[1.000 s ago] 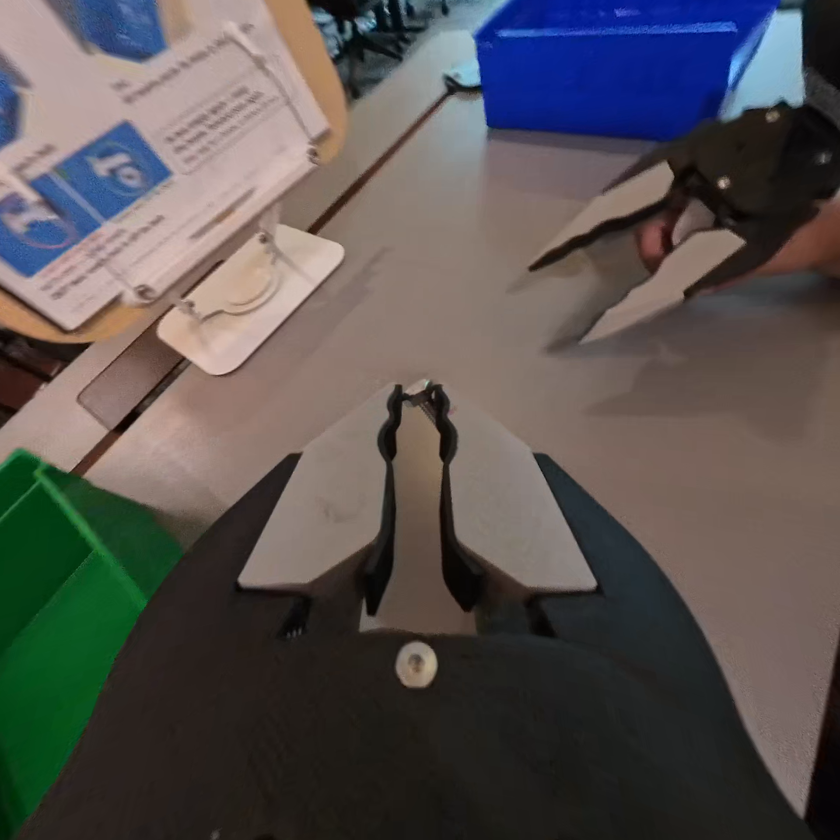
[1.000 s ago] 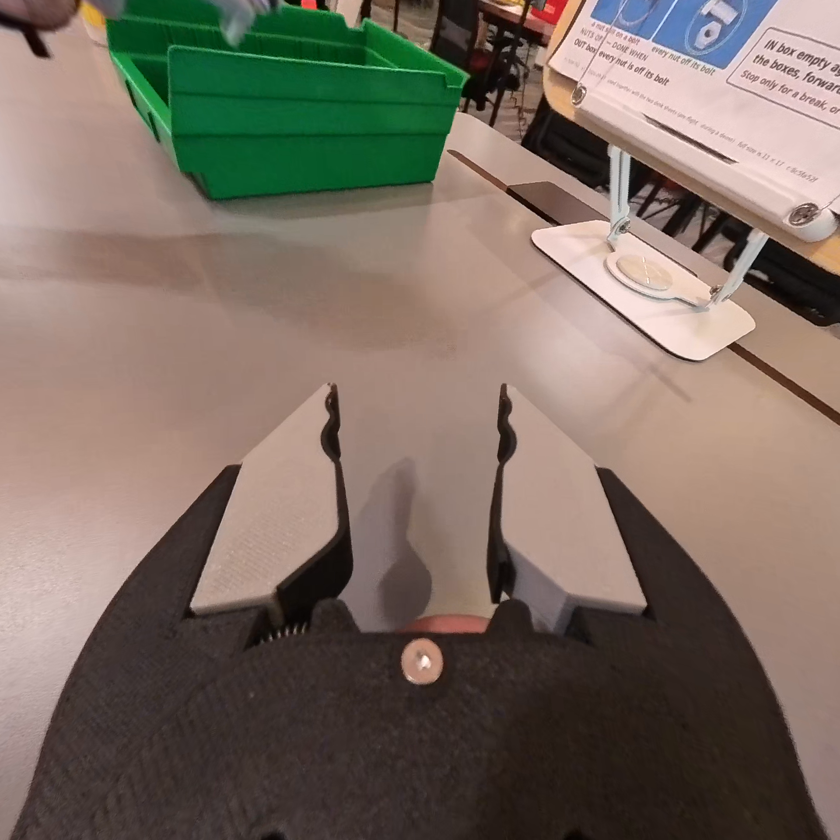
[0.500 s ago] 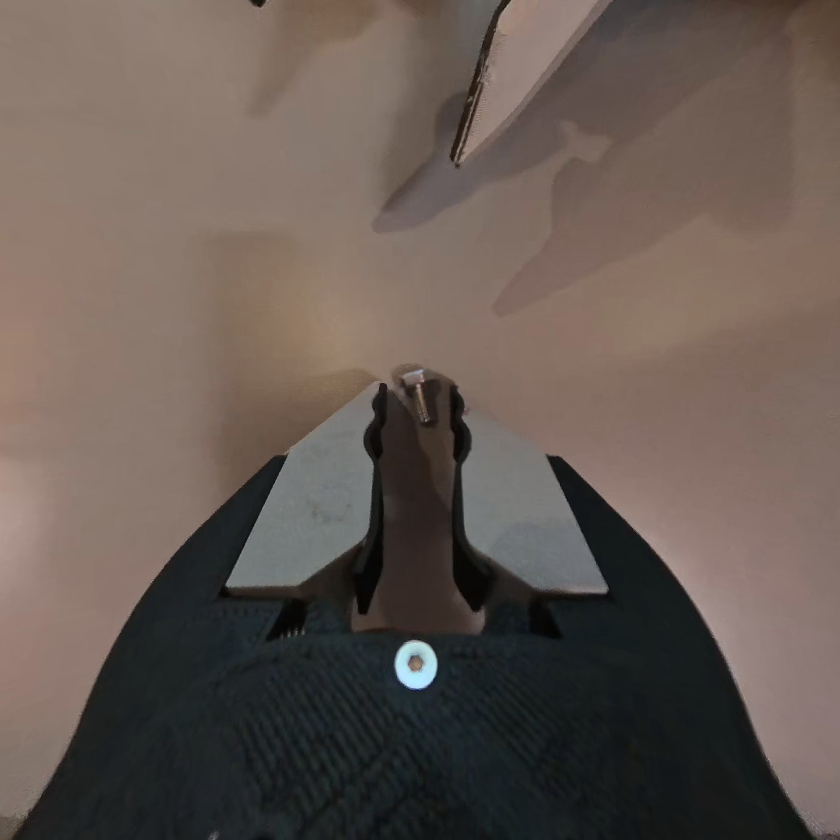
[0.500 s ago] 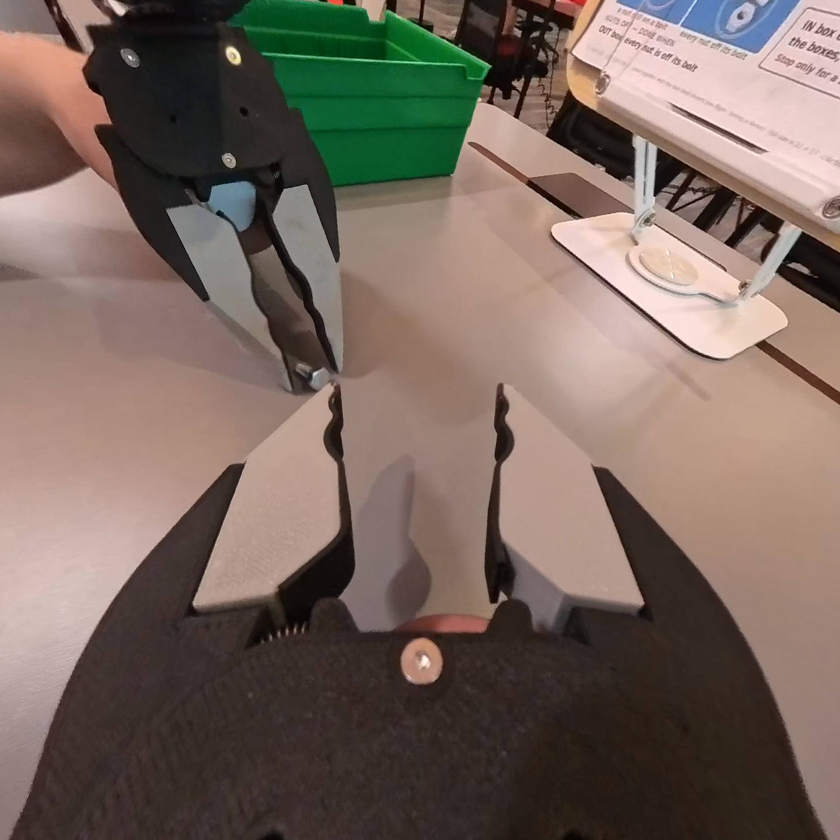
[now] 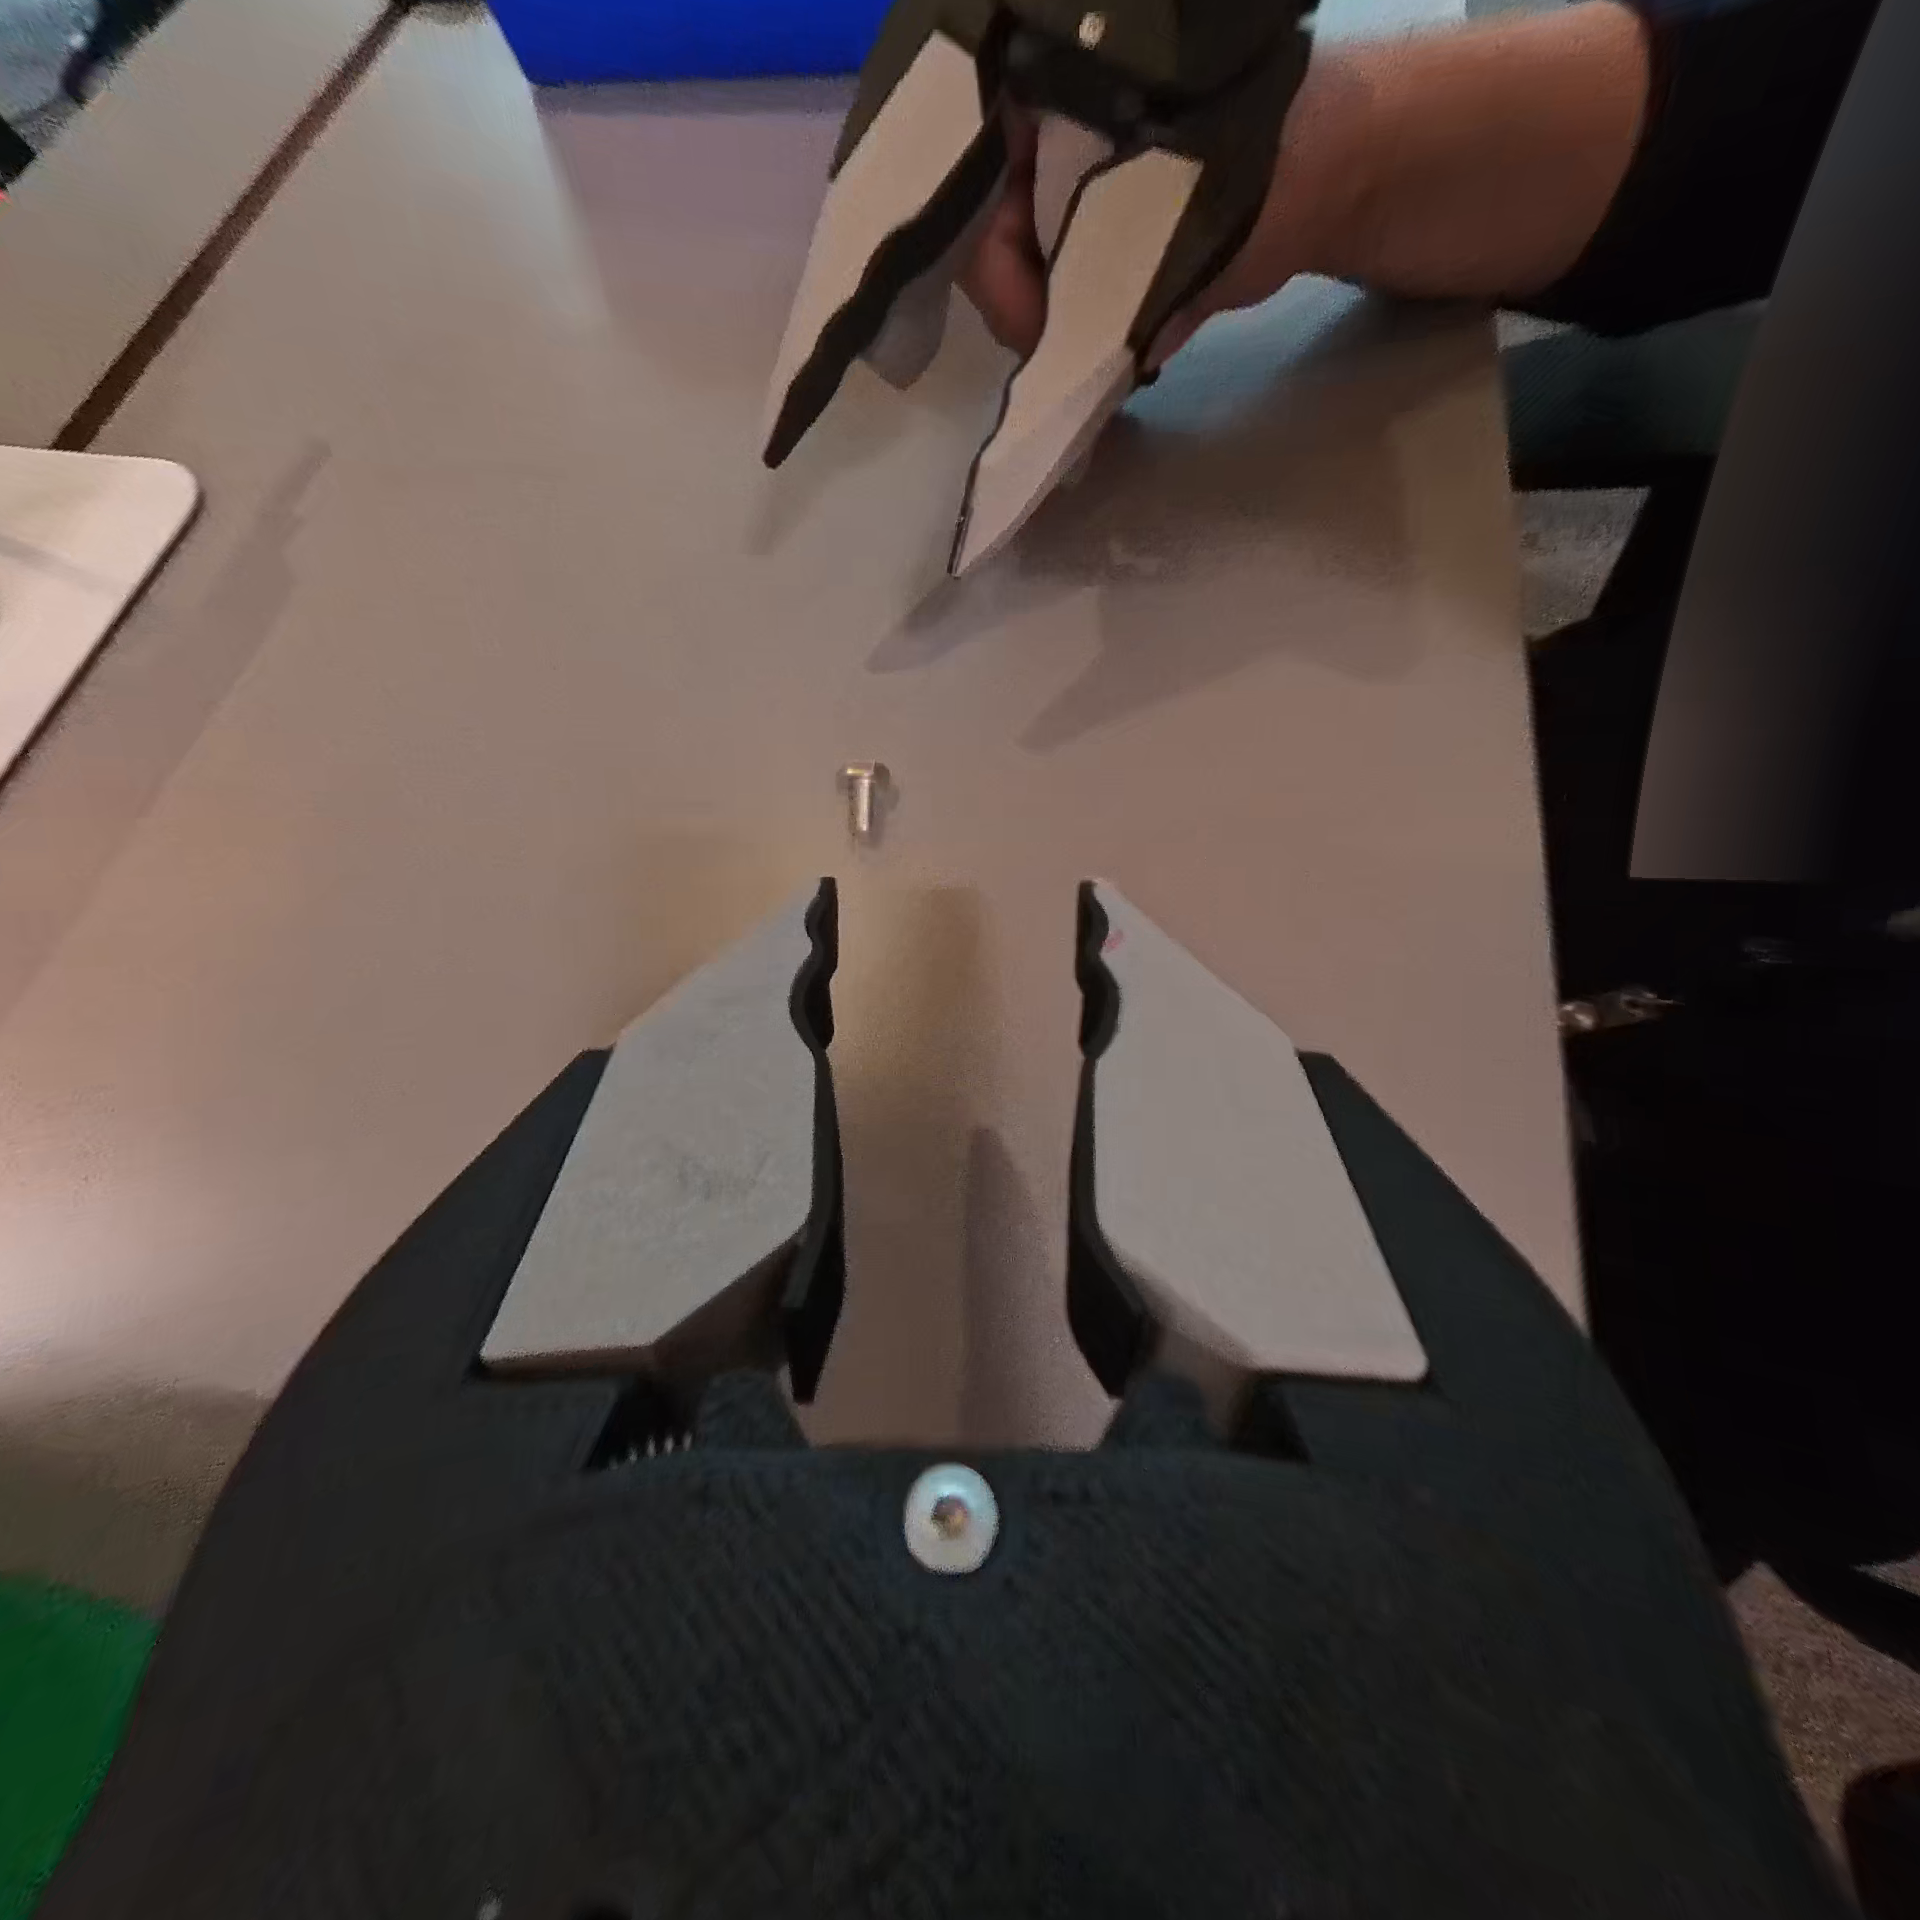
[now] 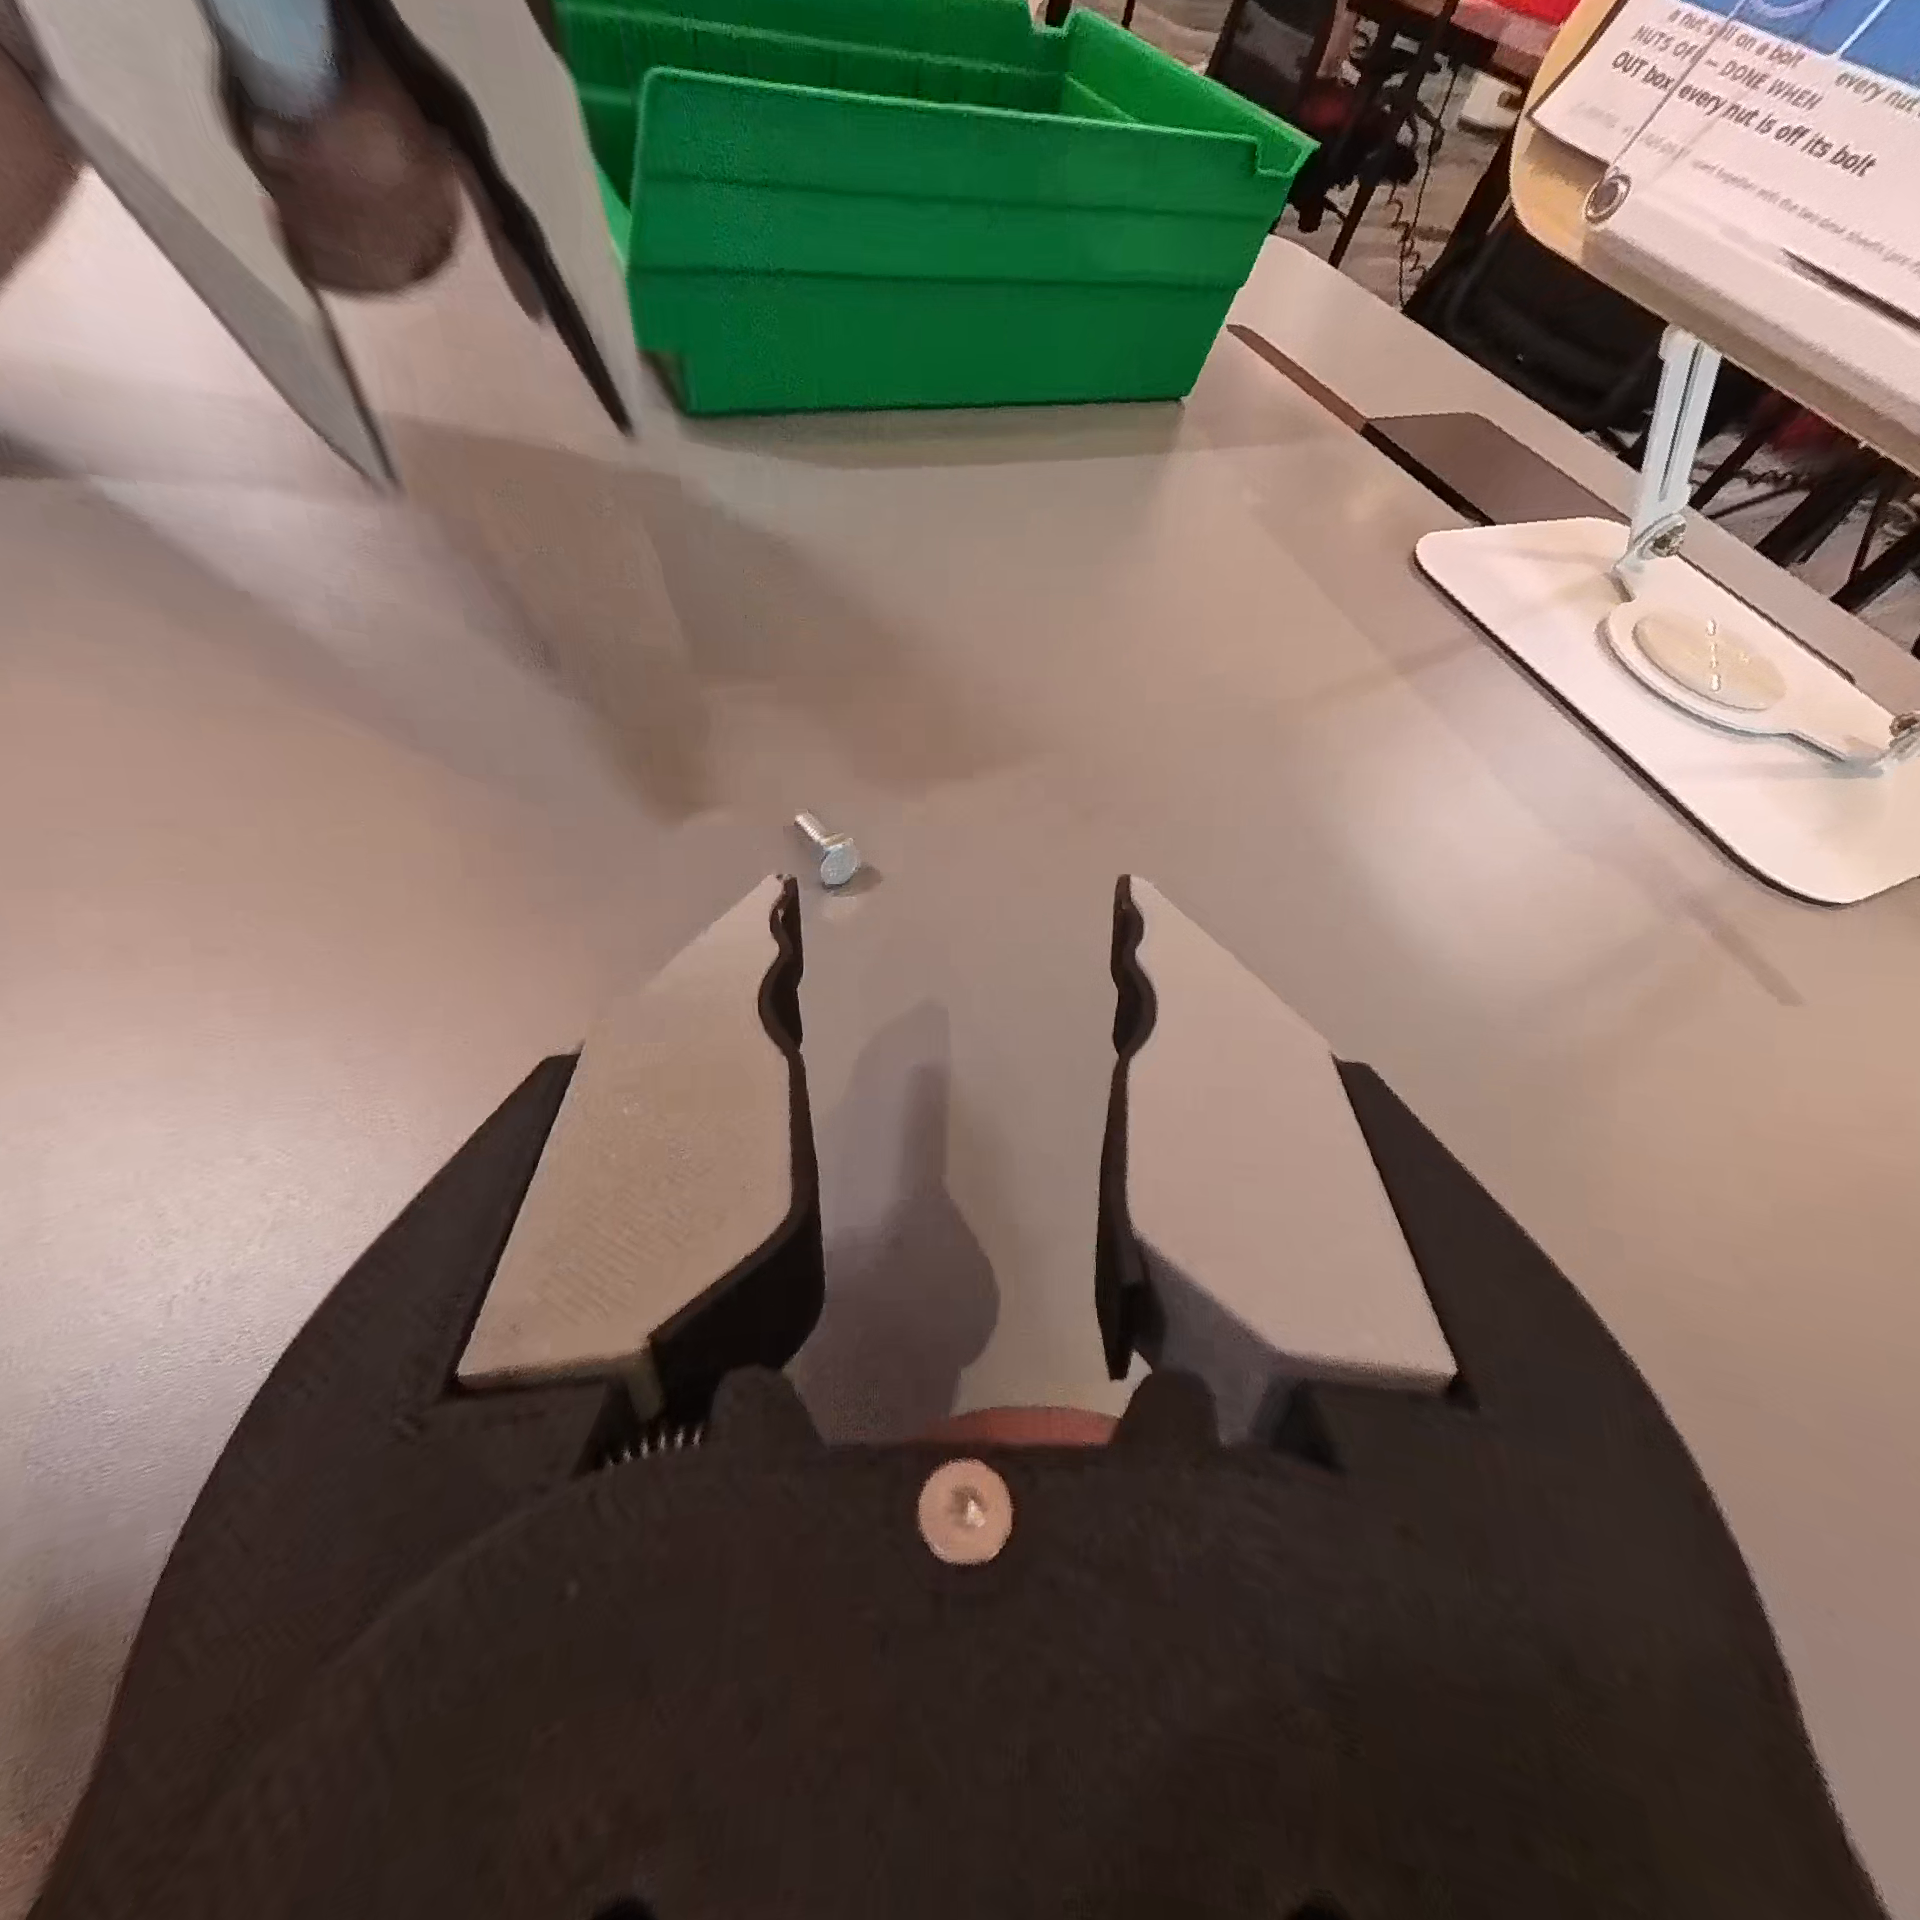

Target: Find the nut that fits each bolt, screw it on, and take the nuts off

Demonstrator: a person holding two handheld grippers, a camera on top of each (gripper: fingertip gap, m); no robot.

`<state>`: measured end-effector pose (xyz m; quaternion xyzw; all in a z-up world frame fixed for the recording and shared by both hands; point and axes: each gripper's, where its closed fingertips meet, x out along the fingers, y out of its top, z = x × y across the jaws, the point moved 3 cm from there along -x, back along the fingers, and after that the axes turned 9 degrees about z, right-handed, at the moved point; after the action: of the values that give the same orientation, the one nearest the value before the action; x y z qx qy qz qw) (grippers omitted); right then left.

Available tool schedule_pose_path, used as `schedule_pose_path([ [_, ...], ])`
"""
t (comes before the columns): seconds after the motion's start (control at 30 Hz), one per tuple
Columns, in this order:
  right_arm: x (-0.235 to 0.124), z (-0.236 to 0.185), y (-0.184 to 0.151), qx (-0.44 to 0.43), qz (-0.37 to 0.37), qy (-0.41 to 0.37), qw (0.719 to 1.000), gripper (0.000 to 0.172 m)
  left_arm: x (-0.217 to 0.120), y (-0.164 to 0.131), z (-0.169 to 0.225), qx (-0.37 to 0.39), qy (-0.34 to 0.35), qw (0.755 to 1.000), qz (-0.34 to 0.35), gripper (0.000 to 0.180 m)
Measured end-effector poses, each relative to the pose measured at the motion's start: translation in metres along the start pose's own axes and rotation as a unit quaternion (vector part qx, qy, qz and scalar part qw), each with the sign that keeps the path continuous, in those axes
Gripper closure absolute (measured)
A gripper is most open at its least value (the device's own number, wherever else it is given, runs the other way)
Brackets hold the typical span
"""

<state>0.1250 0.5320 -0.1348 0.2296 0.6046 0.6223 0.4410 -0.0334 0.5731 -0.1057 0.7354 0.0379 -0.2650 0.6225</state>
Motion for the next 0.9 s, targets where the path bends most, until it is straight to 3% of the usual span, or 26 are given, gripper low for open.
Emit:
schedule_pose_path([
  [0.07, 0.001, 0.001, -0.002, 0.010, 0.001, 0.004, 1.000, 0.115, -0.043, 0.004, -0.010, -0.024, 0.059, 0.998, 0.023, 0.125],
  [0.13, 0.002, 0.004, -0.002, 0.023, 0.003, 0.004, 1.000, 0.115, -0.095, 0.002, -0.034, -0.040, 0.161, 0.985, 0.038, 0.125],
  [0.27, 0.006, 0.011, 0.008, 0.028, 0.031, 0.008, 0.999, 0.115, -0.192, -0.016, -0.088, -0.084, 0.348, 0.930, 0.079, 0.123],
  [0.37, 0.014, 0.027, 0.018, 0.006, 0.036, -0.011, 0.999, 0.116, -0.235, -0.030, -0.115, -0.126, 0.407, 0.893, 0.144, 0.123],
  [0.47, 0.033, 0.057, 0.027, -0.015, 0.016, -0.059, 0.998, 0.112, -0.254, -0.044, -0.135, -0.142, 0.446, 0.865, 0.180, 0.123],
  [0.63, 0.069, 0.078, 0.053, -0.025, 0.024, -0.048, 0.998, 0.111, -0.261, -0.057, -0.139, -0.129, 0.486, 0.841, 0.199, 0.123],
  [0.9, 0.055, 0.075, 0.035, -0.027, 0.015, -0.043, 0.999, 0.116, -0.250, -0.072, -0.146, -0.160, 0.471, 0.848, 0.183, 0.119],
])
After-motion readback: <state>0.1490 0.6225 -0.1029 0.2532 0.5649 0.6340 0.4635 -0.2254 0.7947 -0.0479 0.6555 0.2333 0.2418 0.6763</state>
